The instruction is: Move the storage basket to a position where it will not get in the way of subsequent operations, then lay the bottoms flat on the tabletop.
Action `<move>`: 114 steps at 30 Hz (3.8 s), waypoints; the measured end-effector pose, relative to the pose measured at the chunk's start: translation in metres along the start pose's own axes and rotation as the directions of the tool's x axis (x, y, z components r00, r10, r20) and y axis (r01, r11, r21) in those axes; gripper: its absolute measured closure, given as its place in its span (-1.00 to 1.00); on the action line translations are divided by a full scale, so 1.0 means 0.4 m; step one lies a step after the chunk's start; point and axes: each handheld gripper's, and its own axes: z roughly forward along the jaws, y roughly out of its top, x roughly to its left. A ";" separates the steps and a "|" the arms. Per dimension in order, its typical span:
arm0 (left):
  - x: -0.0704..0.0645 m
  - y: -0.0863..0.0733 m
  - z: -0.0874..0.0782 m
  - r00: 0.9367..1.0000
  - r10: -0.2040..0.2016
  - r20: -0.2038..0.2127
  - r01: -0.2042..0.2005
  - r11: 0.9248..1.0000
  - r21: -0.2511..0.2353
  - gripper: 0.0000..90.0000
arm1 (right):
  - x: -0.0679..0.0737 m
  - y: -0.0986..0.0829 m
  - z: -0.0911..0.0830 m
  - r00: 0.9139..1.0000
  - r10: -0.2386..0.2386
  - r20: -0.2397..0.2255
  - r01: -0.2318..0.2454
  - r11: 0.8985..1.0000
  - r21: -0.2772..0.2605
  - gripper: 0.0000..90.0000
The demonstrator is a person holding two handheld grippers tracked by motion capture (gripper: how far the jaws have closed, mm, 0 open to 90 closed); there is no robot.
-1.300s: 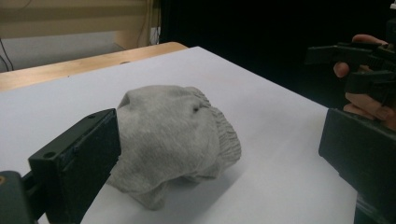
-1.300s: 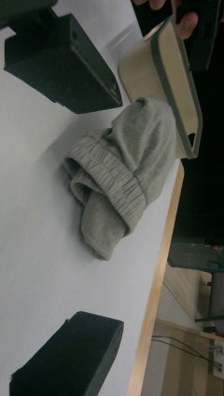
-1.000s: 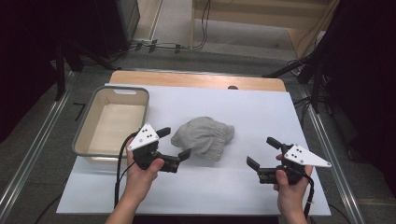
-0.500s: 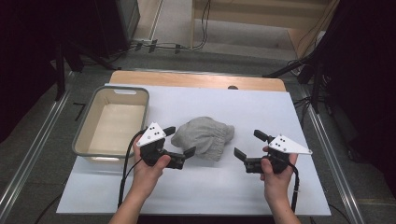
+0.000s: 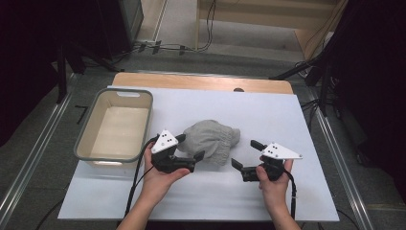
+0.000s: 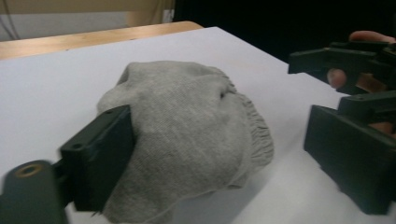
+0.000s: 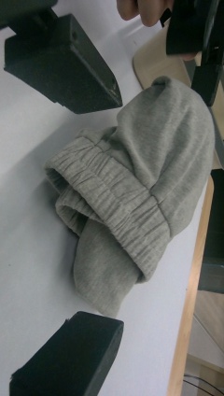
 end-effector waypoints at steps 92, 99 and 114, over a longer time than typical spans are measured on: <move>-0.004 -0.065 -0.027 0.987 0.042 -0.156 -0.027 0.995 0.097 0.61 | -0.026 -0.015 -0.003 0.997 0.078 0.027 -0.081 0.990 0.116 -0.35; 0.012 -0.097 -0.003 0.981 0.043 -0.188 -0.010 0.985 0.172 0.60 | -0.005 -0.051 0.047 0.999 0.053 0.009 -0.054 0.979 0.196 -0.35; -0.039 -0.068 0.022 0.999 -0.017 0.043 0.013 0.996 0.093 0.61 | 0.073 0.008 0.005 0.983 -0.015 -0.185 0.033 0.995 0.097 0.80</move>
